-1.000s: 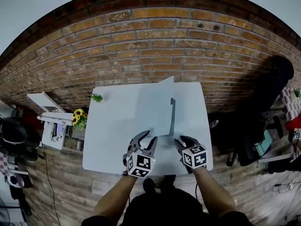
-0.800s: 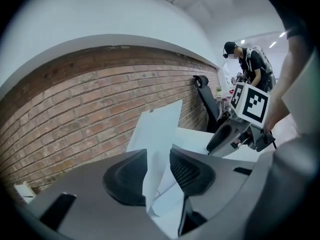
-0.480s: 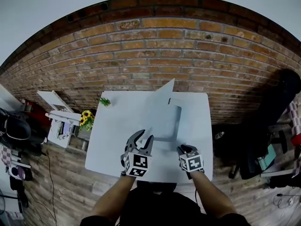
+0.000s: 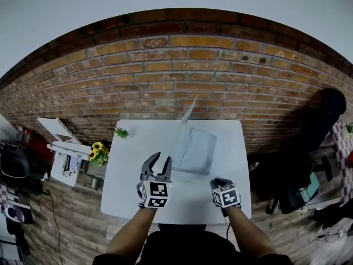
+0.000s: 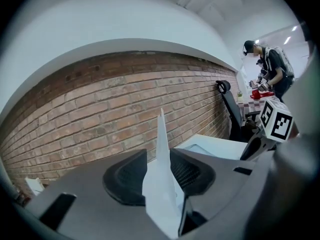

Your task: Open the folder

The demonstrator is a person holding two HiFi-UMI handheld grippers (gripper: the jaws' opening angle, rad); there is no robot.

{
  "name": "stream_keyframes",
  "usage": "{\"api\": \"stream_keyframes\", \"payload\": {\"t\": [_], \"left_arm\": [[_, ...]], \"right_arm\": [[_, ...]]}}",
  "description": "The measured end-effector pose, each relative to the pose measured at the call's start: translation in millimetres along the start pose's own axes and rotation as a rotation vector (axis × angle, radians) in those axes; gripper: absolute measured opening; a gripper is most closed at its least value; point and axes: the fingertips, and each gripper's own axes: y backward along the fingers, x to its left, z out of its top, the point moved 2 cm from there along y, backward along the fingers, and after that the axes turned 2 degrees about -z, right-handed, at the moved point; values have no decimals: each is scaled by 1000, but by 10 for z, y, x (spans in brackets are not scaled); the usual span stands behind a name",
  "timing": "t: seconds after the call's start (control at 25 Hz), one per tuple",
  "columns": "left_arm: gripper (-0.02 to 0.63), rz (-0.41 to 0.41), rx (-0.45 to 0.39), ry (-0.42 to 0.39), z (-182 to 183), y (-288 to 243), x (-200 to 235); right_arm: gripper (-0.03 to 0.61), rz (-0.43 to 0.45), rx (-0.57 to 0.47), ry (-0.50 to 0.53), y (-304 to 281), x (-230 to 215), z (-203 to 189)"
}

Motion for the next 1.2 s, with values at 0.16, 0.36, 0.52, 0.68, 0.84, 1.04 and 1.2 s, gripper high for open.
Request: {"api": "stream_keyframes", "payload": {"t": [0.16,0.36,0.52,0.68,0.84,1.04,1.2], "left_arm": [[156,19,31,19,-119,-54,258],[104,23,65,68,-365,-85,418],[58,33,77,119,-525,-64,522],[57,50,95,146,-640,-77,633],[60,79,138,194,-834,-103,795],[58,85,170,261,-1126,-126,889],[54,85,187,282,-1267,-41,919]], "right_arm": [[83,-32,15,-4,4,-16,25],[78,-53,23,-3,-12,-16,30],[77,-62,28,1,-1,-17,36],[77,-72,38,8,-1,-25,26],[77,-82,46,14,-5,-14,26],[77,-95,45,4,-1,-21,30],[77,-107,46,-7,12,-45,30]]}}
